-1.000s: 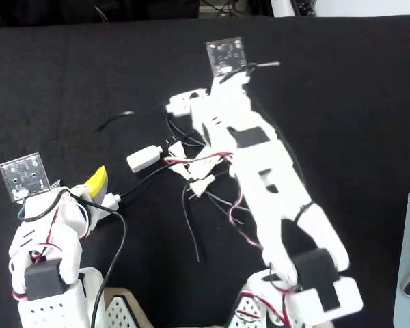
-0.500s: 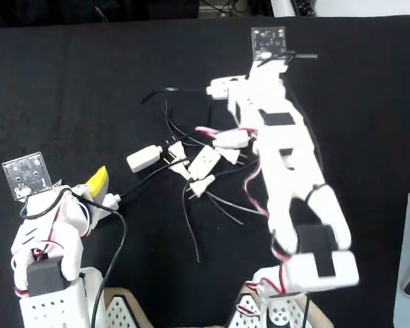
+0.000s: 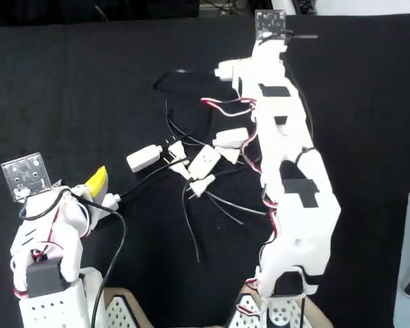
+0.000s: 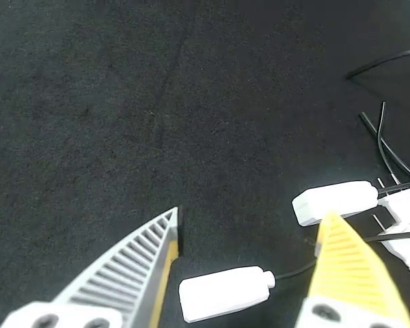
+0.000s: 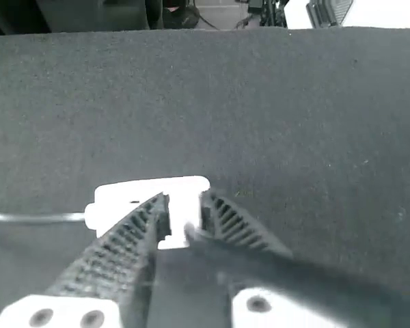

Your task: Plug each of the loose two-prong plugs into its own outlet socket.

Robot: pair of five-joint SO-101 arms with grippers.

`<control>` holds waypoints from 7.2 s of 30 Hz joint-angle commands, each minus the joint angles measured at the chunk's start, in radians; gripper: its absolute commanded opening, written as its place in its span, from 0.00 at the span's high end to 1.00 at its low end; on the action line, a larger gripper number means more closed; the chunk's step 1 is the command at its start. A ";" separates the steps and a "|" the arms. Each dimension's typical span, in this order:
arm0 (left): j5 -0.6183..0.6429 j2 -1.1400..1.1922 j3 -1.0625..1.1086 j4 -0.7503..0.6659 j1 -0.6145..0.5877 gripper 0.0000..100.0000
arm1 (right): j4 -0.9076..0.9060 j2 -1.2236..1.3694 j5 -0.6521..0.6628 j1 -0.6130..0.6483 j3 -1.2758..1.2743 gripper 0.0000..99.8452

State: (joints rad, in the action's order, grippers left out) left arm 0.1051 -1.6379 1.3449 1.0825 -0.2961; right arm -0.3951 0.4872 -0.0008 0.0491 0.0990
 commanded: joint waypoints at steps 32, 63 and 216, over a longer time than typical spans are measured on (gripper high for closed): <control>-0.006 0.002 -0.005 -0.018 -0.007 0.68 | -1.115 -0.438 -0.002 0.080 0.070 0.86; -0.006 0.002 -0.005 -0.014 -0.008 0.68 | -0.591 -0.590 0.060 0.390 -0.558 0.87; -0.008 0.002 0.007 -0.023 -0.008 0.68 | -0.767 -0.506 0.239 0.537 -0.702 0.89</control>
State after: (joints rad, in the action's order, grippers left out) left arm 0.1051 -1.6379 1.3602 1.0825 -0.2992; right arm -1.1623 -0.0146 0.2463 0.5738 -0.6114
